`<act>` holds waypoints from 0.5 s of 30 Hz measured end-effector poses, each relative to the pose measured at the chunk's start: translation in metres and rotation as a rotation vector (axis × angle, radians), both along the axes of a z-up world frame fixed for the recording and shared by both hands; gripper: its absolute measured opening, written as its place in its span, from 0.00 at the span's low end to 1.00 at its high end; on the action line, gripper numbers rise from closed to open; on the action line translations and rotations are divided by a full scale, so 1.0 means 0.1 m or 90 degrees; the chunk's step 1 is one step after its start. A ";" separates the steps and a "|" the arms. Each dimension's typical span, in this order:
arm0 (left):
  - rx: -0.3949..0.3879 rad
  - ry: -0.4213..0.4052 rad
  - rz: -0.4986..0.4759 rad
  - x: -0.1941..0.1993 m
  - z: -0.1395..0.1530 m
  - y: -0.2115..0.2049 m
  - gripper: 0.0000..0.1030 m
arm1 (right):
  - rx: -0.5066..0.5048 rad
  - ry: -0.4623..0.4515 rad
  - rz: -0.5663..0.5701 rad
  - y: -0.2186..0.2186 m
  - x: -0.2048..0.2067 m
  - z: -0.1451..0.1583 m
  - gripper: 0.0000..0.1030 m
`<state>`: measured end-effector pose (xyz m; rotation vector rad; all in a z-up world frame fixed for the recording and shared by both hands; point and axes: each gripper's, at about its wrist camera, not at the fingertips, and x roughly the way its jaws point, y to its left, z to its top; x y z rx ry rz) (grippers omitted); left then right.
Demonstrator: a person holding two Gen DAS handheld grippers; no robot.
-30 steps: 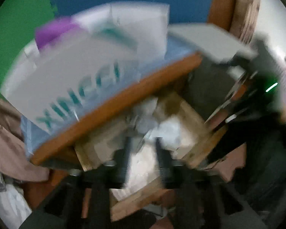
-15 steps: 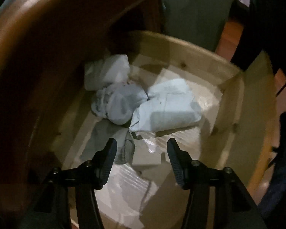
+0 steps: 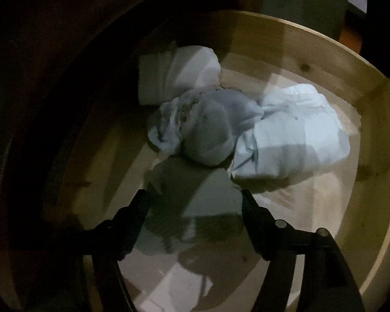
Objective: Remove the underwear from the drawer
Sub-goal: 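Close the left gripper on the grey sock, then lift the grey sock with the left gripper and carry it over the box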
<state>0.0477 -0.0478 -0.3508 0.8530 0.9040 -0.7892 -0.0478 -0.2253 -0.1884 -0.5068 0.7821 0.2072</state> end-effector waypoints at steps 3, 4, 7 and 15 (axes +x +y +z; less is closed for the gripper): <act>0.010 0.031 0.006 0.01 -0.05 -0.01 0.56 | -0.002 -0.002 0.004 0.01 -0.02 0.00 0.81; 0.012 0.027 0.010 0.00 -0.02 -0.01 0.44 | -0.003 -0.002 0.004 0.01 -0.02 0.00 0.81; 0.013 0.049 0.019 -0.05 0.13 -0.01 0.32 | -0.004 -0.004 0.004 0.01 -0.03 0.01 0.81; -0.037 0.021 -0.015 -0.46 0.92 0.00 0.29 | -0.011 -0.001 -0.002 0.01 -0.03 -0.02 0.81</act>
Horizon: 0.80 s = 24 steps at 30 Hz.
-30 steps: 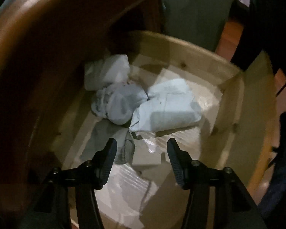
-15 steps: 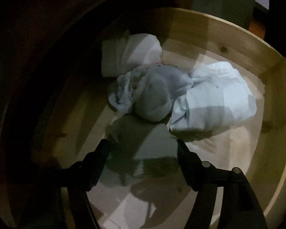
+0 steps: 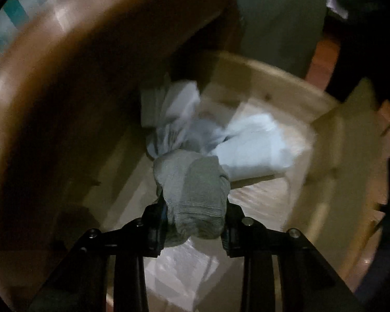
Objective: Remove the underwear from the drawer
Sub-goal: 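Lift the grey sock with the left gripper and carry it over the box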
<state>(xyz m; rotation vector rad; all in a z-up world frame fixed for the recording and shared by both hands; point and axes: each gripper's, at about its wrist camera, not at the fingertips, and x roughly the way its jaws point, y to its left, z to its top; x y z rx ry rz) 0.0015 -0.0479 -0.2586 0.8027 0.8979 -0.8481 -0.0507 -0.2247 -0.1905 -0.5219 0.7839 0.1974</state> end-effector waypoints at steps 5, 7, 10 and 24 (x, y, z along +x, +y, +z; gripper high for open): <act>-0.033 -0.050 -0.019 -0.32 0.52 0.14 0.29 | -0.012 0.004 -0.001 0.02 0.02 -0.03 0.81; -0.047 -0.071 -0.021 -0.41 0.73 0.15 0.29 | -0.020 0.007 0.001 0.03 0.03 -0.05 0.81; -0.053 -0.108 -0.025 -0.52 1.00 0.15 0.29 | -0.032 0.009 0.004 0.05 0.03 -0.07 0.81; -0.099 -0.252 0.029 -0.85 2.21 -0.01 0.29 | -0.067 0.014 0.017 0.11 0.00 -0.15 0.81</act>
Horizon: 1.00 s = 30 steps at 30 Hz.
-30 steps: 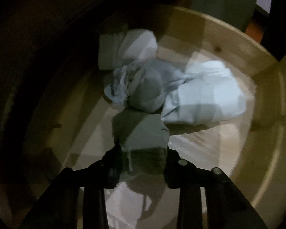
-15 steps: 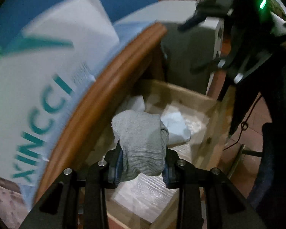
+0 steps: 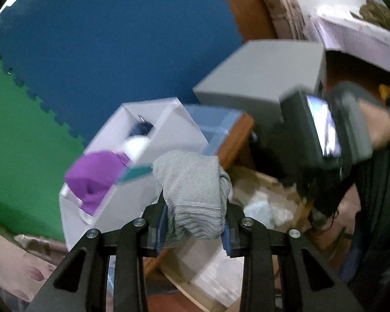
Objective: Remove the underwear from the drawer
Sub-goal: 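Lift the grey sock with the left gripper and carry it over the box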
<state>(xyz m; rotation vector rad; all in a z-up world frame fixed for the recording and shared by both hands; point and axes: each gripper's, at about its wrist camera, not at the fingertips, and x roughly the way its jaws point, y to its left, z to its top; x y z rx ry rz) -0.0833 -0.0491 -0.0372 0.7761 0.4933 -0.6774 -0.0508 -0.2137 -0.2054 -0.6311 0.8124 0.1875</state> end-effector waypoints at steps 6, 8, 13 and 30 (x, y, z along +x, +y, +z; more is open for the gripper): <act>-0.068 -0.051 0.014 0.05 0.67 0.08 0.29 | -0.013 0.000 0.009 0.03 -0.03 -0.02 0.81; -0.094 -0.062 0.027 0.13 0.89 0.09 0.29 | -0.018 -0.001 0.013 0.06 -0.04 -0.03 0.81; -0.151 -0.085 0.056 0.37 1.37 0.09 0.29 | -0.027 -0.005 0.023 0.09 -0.07 -0.04 0.81; -0.362 0.072 0.271 1.69 1.54 -0.26 0.30 | -0.036 -0.011 0.041 0.13 -0.10 -0.05 0.81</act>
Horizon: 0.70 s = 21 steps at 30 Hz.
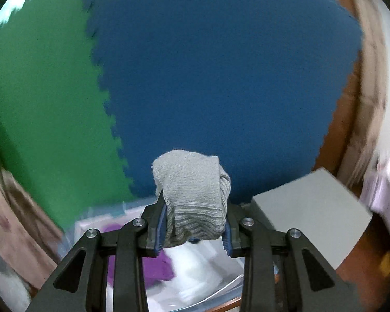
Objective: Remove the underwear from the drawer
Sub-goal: 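Lift the grey sock with the left gripper and carry it over the box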
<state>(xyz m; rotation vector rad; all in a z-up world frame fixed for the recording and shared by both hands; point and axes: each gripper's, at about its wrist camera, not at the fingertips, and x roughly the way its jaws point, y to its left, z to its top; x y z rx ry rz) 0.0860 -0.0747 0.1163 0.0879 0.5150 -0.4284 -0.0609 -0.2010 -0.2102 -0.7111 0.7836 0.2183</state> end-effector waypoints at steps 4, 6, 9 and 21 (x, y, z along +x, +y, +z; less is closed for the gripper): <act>-0.059 0.092 0.050 0.37 -0.34 0.00 0.30 | 0.003 -0.002 0.003 0.00 -0.01 0.01 0.81; -0.085 0.144 0.070 0.53 -0.53 0.00 0.30 | 0.006 -0.001 0.002 -0.01 -0.01 0.02 0.81; -0.095 0.199 0.087 0.69 -0.77 -0.05 0.30 | 0.008 -0.001 0.004 0.00 -0.01 0.02 0.81; -0.224 0.378 0.125 1.07 -1.46 -0.09 0.30 | 0.003 0.002 0.020 0.05 -0.04 -0.01 0.81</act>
